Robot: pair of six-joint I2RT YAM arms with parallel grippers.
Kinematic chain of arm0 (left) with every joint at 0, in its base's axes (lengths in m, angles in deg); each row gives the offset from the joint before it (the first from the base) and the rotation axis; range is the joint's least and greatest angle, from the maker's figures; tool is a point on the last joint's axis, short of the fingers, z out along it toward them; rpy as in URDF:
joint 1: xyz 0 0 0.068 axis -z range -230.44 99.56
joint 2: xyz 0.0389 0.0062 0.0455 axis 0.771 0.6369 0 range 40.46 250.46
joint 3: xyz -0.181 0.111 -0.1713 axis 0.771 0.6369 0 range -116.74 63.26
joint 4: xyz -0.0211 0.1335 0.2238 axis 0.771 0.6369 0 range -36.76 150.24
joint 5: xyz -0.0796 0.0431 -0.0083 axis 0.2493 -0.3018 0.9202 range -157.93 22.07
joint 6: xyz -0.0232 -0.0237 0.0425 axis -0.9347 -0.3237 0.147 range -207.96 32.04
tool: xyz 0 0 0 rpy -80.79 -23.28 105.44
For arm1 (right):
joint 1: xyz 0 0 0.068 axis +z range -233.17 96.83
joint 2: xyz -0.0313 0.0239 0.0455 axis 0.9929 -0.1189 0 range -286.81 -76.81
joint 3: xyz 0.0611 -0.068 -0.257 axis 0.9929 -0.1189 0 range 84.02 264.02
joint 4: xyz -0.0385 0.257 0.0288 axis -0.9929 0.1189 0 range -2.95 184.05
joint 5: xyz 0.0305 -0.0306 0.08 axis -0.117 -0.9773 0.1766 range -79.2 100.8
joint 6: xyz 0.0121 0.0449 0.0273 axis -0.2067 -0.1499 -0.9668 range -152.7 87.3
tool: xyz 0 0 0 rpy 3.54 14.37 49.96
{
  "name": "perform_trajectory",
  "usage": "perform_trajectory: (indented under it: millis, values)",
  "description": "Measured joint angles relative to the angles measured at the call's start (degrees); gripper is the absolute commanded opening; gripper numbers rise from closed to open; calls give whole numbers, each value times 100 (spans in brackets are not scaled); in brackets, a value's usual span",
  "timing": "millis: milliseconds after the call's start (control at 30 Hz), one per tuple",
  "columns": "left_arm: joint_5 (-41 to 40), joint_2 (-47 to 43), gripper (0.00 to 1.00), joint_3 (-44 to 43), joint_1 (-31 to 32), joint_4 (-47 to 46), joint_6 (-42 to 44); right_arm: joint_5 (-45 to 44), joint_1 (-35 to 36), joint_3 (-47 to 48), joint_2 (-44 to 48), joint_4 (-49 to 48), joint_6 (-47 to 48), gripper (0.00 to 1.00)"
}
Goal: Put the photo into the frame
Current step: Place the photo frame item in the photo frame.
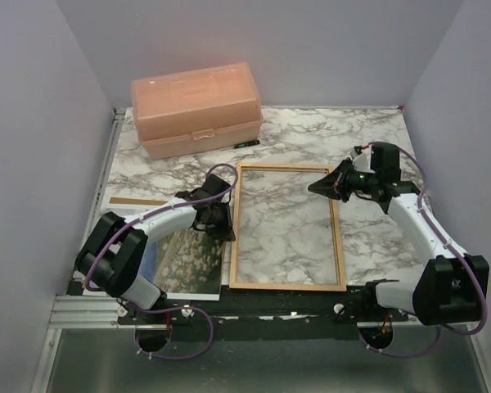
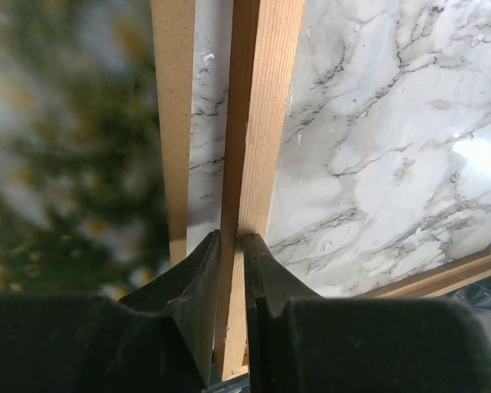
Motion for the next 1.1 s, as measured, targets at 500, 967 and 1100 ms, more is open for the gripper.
perform_trajectory:
  millis: [500, 967, 1100]
  values:
    - [24, 35, 18, -7, 2, 2, 28, 140, 0, -118, -7, -302, -275, 1]
    - [83, 61, 17, -13, 0, 0, 33, 160, 0, -175, -42, -356, -146, 1]
    - [90, 66, 17, -13, 0, 0, 33, 83, 0, -177, -44, -227, 68, 1]
